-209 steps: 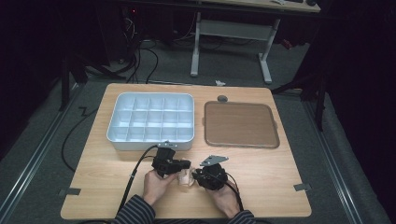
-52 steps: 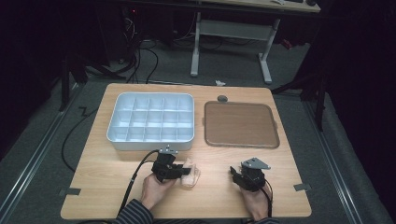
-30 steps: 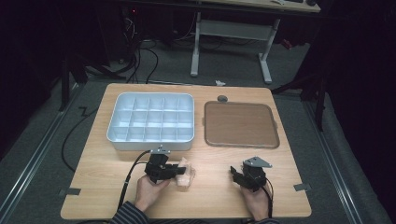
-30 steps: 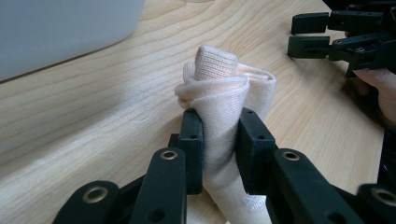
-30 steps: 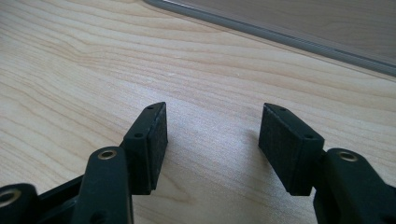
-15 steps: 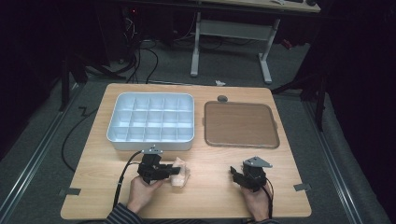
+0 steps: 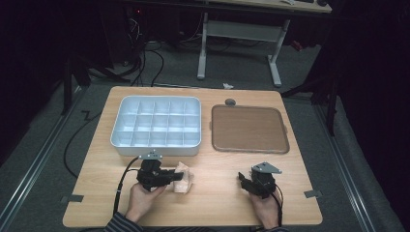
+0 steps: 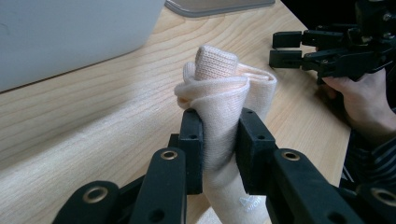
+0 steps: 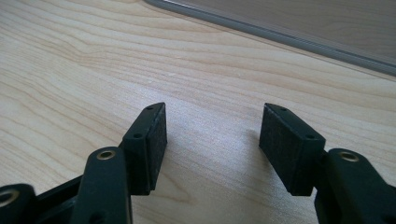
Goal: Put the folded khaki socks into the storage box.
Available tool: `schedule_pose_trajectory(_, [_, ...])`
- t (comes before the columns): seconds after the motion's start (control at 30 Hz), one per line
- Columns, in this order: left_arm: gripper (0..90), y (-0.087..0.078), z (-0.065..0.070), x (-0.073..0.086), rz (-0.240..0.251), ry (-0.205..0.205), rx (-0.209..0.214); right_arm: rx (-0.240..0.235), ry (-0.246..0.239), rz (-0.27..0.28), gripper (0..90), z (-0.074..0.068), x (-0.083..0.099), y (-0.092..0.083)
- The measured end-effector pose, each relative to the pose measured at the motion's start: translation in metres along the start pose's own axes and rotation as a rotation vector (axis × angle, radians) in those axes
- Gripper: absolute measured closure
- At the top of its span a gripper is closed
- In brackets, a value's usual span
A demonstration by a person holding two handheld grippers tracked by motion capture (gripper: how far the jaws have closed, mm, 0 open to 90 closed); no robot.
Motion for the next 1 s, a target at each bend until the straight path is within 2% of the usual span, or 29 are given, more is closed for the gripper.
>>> schedule_pose_trajectory(0.2, [74.3, -0.009, -0.002, -0.001, 0.018, -0.011, 0.004, 0.001, 0.0, 0.0, 41.6, 0.0, 0.0, 0.0])
schedule_pose_trajectory(0.8, [74.3, -0.039, -0.013, -0.007, 0.065, -0.028, -0.021, 0.0, -0.002, 0.001, 41.6, 0.0, -0.001, 0.001])
schedule_pose_trajectory(1.0, [74.3, -0.048, -0.014, -0.014, 0.077, -0.018, -0.033, 0.0, -0.002, 0.001, 41.5, 0.0, 0.0, 0.001])
Point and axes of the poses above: each handheld gripper's, and its own axes: y roughly forward along the jaws, x roughly out of its underside, z roughly to its right, the point moved 8 cm from there along y, roughly forward along the jaws, and after that the axes turned 7 degrees about y, right-handed, at the moved point
